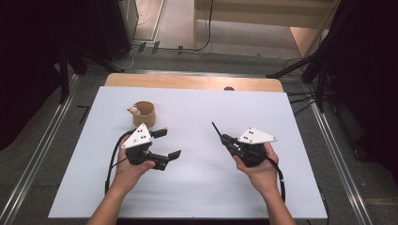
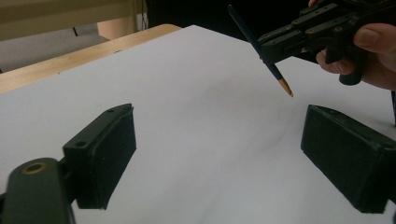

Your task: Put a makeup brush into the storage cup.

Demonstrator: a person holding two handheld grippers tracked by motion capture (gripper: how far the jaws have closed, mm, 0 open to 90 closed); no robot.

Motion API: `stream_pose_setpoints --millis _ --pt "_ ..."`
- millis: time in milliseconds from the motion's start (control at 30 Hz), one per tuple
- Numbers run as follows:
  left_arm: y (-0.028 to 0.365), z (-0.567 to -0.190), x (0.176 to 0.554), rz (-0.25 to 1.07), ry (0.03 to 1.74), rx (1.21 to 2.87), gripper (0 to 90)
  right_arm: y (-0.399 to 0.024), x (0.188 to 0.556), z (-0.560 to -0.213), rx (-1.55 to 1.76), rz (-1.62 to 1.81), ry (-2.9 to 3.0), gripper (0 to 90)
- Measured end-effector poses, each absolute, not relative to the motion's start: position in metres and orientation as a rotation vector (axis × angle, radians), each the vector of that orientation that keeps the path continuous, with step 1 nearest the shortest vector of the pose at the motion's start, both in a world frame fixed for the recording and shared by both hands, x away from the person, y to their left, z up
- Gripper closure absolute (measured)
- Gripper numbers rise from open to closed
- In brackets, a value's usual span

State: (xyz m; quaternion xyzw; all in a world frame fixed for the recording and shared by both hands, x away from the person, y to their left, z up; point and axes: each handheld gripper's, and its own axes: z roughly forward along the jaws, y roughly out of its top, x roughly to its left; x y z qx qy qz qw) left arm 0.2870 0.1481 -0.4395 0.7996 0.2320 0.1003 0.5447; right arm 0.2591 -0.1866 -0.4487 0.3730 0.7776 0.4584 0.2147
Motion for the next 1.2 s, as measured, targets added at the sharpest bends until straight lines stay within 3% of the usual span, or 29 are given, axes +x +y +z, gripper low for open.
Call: stream_pose_setpoints --millis 467,767,1200 --pt "0.146 -0.438 0.288 0.158 0.533 1.922 27.3 -0.158 0.250 -0.449 0.770 1.265 2.298 85.5" --pt "0.141 -0.437 0.288 0.069 0.498 1.961 45.8 -0.143 0.246 -0.453 0.639 1.244 2.377 85.5" --pt "0.136 -0.439 0.292 -0.067 0.475 2.010 56.0 -0.130 0.241 -0.456 0.503 1.218 2.444 85.5"
